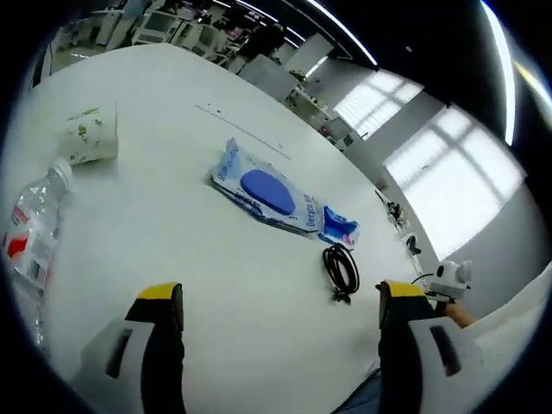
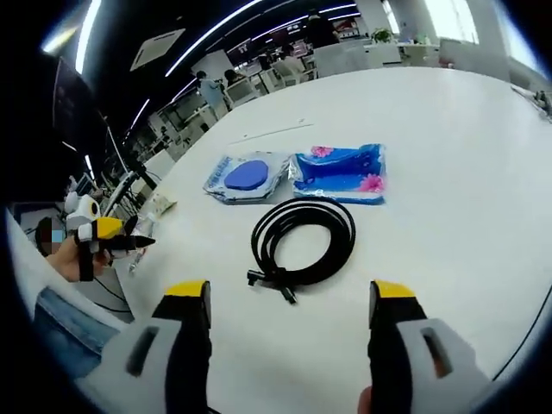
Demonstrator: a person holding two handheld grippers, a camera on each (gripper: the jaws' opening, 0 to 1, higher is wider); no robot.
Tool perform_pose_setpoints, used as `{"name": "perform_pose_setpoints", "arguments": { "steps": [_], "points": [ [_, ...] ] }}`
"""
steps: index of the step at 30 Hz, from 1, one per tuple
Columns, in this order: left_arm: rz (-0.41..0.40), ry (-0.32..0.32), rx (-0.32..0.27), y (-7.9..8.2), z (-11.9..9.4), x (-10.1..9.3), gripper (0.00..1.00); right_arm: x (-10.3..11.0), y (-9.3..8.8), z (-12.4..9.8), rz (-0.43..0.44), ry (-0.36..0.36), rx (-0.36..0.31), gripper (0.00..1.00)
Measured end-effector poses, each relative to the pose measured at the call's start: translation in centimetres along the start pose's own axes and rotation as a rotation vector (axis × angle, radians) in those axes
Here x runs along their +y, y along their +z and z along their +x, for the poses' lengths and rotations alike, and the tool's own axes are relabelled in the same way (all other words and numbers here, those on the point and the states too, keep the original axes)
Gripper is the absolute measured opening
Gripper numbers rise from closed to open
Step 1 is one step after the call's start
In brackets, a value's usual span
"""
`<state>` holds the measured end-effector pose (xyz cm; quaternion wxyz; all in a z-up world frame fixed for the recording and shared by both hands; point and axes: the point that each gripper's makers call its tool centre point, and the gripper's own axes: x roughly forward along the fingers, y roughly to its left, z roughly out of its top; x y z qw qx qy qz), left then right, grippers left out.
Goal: Arrange the tabletop items into an orderly group along one side of the table until the central work area is clear of visible clutter.
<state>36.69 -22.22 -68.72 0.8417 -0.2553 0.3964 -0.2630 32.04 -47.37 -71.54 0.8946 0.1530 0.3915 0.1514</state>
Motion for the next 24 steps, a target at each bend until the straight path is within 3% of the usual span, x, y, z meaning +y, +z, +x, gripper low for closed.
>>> {"name": "perform_pose_setpoints", "arguments": {
  "steps": [24],
  "points": [
    [-0.001,0.028,-0.018,0.7,-1.7,1.0,0.92,0.4,-1.0,0.4,0.047,-0.001,0.022,0.71]
  ]
}}
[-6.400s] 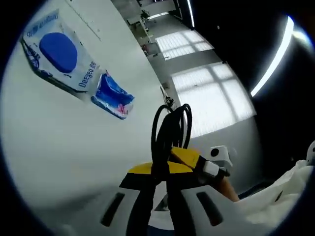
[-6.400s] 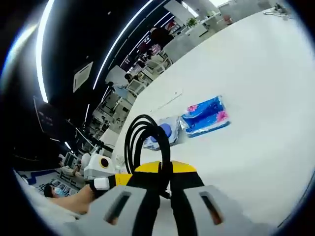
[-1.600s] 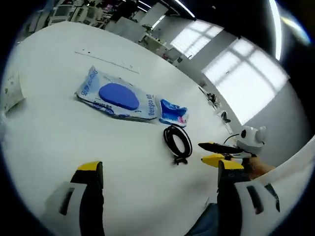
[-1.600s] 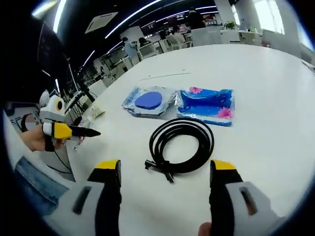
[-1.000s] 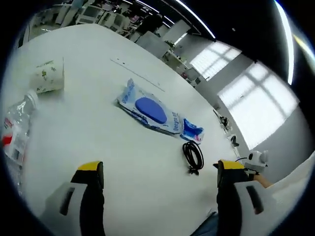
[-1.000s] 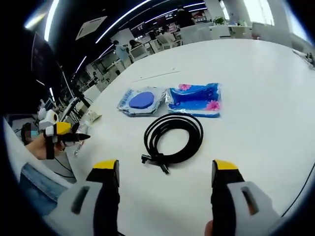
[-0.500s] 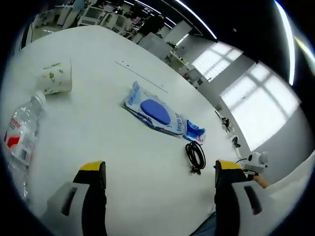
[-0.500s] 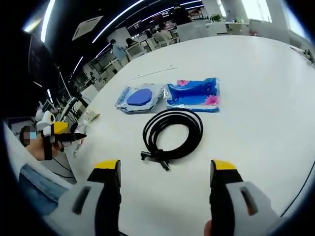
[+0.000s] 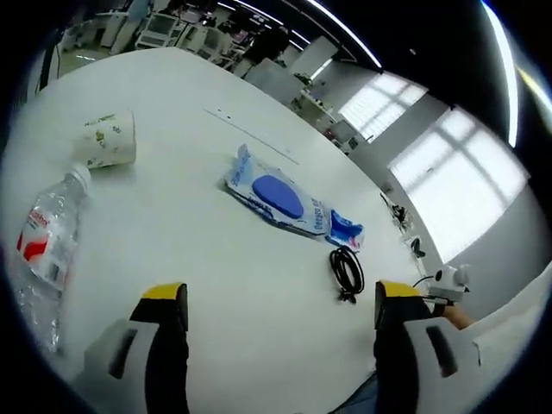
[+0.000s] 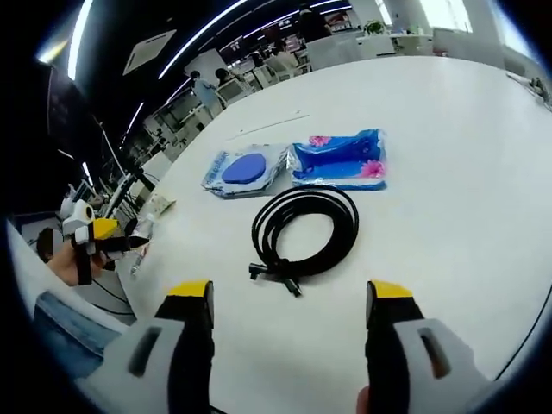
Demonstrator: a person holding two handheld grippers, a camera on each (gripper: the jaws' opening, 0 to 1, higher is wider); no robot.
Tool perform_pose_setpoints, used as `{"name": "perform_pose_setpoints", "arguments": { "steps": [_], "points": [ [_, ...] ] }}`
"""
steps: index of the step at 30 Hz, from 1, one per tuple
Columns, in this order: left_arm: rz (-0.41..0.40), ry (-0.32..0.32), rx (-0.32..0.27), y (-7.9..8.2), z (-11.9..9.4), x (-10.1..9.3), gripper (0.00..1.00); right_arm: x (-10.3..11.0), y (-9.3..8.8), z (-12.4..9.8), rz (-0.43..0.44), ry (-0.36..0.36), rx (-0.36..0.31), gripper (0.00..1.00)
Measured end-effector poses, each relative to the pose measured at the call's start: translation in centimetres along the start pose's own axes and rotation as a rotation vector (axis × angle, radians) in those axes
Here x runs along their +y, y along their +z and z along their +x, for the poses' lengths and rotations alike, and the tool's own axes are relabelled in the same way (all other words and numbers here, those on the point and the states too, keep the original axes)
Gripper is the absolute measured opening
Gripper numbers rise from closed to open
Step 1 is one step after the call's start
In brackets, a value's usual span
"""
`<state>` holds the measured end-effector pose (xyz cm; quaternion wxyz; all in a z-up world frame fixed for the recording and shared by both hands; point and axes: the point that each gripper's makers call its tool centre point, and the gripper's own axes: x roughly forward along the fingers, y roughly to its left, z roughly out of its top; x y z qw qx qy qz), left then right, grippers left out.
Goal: Arrange the tabletop items into an orderly group along one side of the table until the central work area is clear of visible clutter.
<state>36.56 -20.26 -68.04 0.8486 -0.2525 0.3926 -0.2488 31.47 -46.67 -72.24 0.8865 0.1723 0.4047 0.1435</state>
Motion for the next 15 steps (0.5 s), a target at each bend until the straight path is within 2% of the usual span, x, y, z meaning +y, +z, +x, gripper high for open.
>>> {"name": "perform_pose_setpoints", "arguments": {
  "steps": [10,12,15],
  "points": [
    [0.022,0.032,0.001,0.5,-0.6,1.2,0.86,-0.3,-0.3,-0.2,0.009,-0.006,0.002,0.70],
    [0.051,0.056,0.009,0.6,-0.8,1.8,0.83,-0.4,-0.3,-0.4,0.006,-0.007,0.003,0.69],
    [0.166,0.133,0.041,1.1,-1.5,3.3,0.81,-0.6,-0.5,-0.5,0.014,-0.008,0.000,0.69]
  ]
}}
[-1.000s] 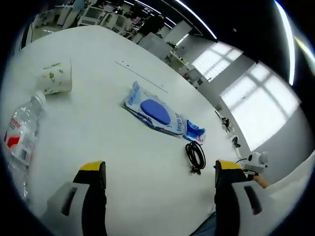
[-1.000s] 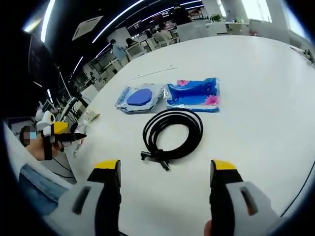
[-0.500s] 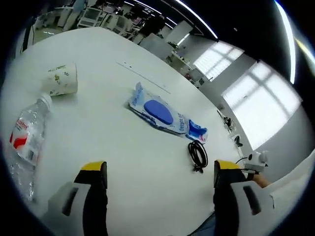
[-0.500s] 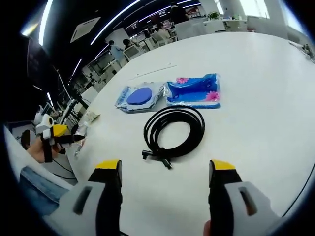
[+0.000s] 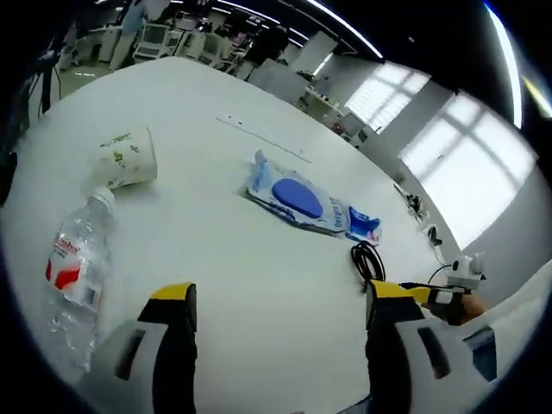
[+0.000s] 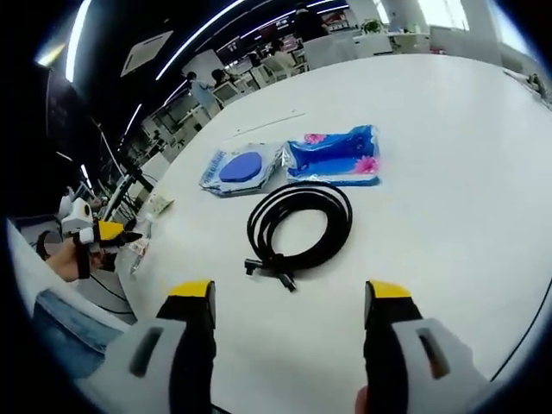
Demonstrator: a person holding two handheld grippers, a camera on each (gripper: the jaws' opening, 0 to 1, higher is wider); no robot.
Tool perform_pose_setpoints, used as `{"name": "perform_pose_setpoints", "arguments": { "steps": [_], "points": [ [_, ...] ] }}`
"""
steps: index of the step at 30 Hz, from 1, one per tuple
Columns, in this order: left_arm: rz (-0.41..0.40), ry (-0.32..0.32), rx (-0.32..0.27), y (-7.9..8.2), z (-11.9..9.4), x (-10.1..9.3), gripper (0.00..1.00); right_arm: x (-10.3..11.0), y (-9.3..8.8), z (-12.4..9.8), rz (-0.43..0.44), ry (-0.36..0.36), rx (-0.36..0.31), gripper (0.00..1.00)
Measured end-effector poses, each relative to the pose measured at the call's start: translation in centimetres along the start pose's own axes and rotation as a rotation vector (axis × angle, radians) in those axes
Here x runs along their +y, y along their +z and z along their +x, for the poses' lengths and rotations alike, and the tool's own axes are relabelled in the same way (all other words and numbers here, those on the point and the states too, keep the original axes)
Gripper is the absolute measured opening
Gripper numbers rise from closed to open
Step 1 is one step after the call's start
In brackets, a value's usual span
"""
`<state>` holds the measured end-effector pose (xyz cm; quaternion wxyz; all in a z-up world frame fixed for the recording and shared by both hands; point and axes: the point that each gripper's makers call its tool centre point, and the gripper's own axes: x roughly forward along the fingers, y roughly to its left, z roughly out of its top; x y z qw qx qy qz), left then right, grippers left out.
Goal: Arrange the tabletop items into an orderly group along one side of the table until the central work area is clear of visible clutter.
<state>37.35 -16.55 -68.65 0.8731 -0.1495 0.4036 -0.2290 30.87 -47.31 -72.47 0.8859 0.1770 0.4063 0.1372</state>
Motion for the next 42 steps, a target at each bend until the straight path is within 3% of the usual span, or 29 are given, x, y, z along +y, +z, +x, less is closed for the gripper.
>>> {"name": "perform_pose_setpoints", "arguments": {
  "steps": [5,8,14,17,23,28,31,34,36,42],
  "points": [
    [0.178,0.091,0.039,1.5,-0.6,2.6,0.78,-0.4,-0.5,-0.1,0.011,-0.007,0.008,0.69],
    [0.208,0.084,0.054,2.5,-0.7,3.5,0.78,-0.4,-0.7,-0.1,0.017,-0.007,0.010,0.68],
    [0.309,0.157,0.075,5.2,-1.3,6.5,0.77,-0.4,-0.5,-0.2,0.020,-0.005,0.008,0.68],
    [0.421,0.211,0.108,6.6,-1.4,8.1,0.75,-0.4,-0.4,-0.1,0.023,-0.004,0.008,0.68],
    [0.606,0.257,0.207,7.8,-0.7,9.9,0.76,-0.5,-0.3,0.0,0.038,-0.002,0.007,0.68],
    [0.638,0.244,0.233,9.1,0.5,10.4,0.75,-0.6,-0.4,0.0,0.050,-0.005,0.007,0.67],
    [0.700,0.267,0.277,10.0,0.9,11.6,0.75,-0.6,-0.5,0.0,0.059,-0.007,0.007,0.67],
    [0.699,0.265,0.311,10.7,1.5,12.6,0.75,-0.7,-0.6,0.0,0.069,-0.011,0.006,0.67],
    [0.673,0.261,0.344,10.7,2.0,13.2,0.74,-0.7,-0.6,0.0,0.073,-0.013,0.007,0.66],
    [0.720,0.265,0.438,9.9,3.3,14.7,0.73,-0.7,0.0,0.0,0.105,-0.017,-0.011,0.66]
  ]
}}
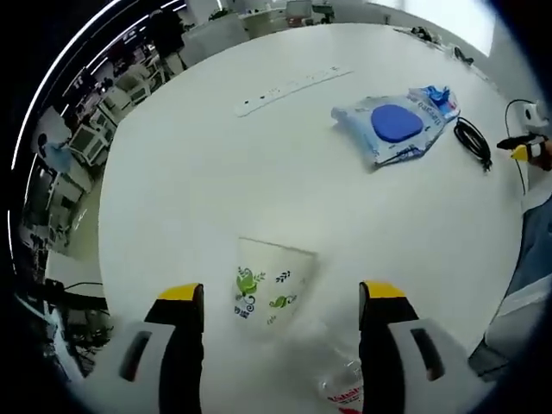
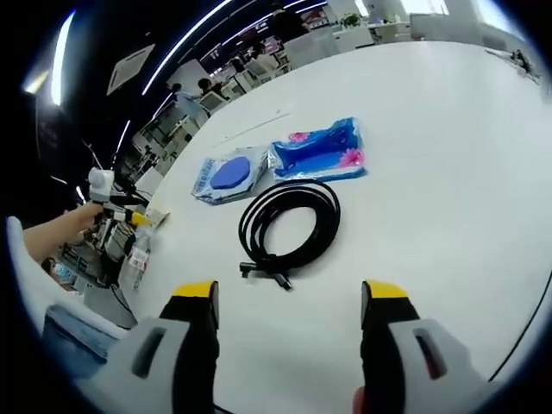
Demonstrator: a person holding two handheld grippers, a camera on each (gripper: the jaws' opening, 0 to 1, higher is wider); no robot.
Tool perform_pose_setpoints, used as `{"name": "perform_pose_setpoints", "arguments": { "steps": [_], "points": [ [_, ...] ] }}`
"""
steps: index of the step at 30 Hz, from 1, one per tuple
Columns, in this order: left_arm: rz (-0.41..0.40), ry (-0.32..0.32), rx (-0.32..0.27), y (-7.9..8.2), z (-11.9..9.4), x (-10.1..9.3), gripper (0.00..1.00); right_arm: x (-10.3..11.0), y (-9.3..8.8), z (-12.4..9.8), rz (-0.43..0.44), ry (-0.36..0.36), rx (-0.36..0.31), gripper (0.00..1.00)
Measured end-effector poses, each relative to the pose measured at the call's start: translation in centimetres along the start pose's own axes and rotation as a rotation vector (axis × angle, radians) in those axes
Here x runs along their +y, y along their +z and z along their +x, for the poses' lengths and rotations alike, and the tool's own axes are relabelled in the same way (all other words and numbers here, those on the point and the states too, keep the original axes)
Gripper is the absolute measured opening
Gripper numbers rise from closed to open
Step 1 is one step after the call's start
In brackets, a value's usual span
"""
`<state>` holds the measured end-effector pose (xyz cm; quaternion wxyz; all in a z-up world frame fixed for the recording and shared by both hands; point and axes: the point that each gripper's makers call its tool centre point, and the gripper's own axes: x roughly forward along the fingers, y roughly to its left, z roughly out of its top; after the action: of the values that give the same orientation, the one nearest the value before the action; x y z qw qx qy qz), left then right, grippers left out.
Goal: Arrange the tabletop items into an orderly group along one side of the table until the central work area is clear of visible clutter.
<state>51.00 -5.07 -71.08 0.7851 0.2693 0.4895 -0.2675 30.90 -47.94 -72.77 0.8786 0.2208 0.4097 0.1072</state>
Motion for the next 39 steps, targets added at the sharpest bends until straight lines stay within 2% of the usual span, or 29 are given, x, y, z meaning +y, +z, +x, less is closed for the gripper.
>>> {"name": "perform_pose_setpoints", "arguments": {
  "steps": [4,9,10,13,14,19,24,25,27,30,33,34,36,39],
  "points": [
    [-0.003,-0.018,0.030,-0.5,1.1,0.0,0.71,0.1,0.2,0.0,0.006,-0.004,-0.005,0.66],
    [-0.018,-0.018,0.049,-0.9,2.0,0.4,0.62,0.1,0.2,-0.2,0.040,-0.005,-0.013,0.65],
    [-0.041,-0.022,0.049,-1.0,2.3,0.4,0.59,0.0,0.1,-0.2,0.042,-0.006,-0.012,0.65],
    [-0.114,-0.022,0.065,-1.7,2.7,0.3,0.42,-0.1,0.2,-0.4,0.045,-0.009,-0.012,0.65],
    [-0.133,0.000,0.020,-1.2,2.8,0.5,0.44,-0.1,0.2,-0.4,0.046,-0.010,-0.013,0.65],
    [-0.203,0.019,-0.028,-0.7,2.3,0.4,0.40,-0.1,0.5,-0.6,0.061,-0.010,-0.025,0.65],
    [-0.363,0.013,-0.221,2.3,0.3,-0.1,0.39,0.1,0.7,-0.6,0.061,-0.006,-0.035,0.65],
    [-0.395,0.002,-0.288,3.4,-0.5,-0.3,0.39,0.2,0.8,-0.6,0.065,0.000,-0.041,0.65],
    [-0.415,-0.008,-0.404,5.4,-2.1,-0.8,0.40,0.5,1.0,-0.6,0.070,0.009,-0.051,0.65],
    [-0.445,-0.027,-0.539,7.6,-4.6,-1.9,0.40,1.2,1.5,-0.6,0.062,0.022,-0.062,0.65],
    [-0.507,-0.092,-0.680,9.7,-7.0,-3.5,0.40,1.8,2.1,-0.7,0.056,0.045,-0.078,0.64],
    [-0.522,-0.143,-0.742,10.7,-8.1,-4.5,0.40,2.1,2.5,-0.8,0.058,0.057,-0.089,0.64],
    [-0.522,-0.201,-0.832,12.0,-10.1,-6.2,0.40,3.1,3.3,-1.2,0.055,0.084,-0.111,0.63],
    [-0.500,-0.269,-0.933,13.3,-12.5,-8.5,0.40,4.7,4.9,-1.9,0.040,0.129,-0.149,0.62]
  ]
}}
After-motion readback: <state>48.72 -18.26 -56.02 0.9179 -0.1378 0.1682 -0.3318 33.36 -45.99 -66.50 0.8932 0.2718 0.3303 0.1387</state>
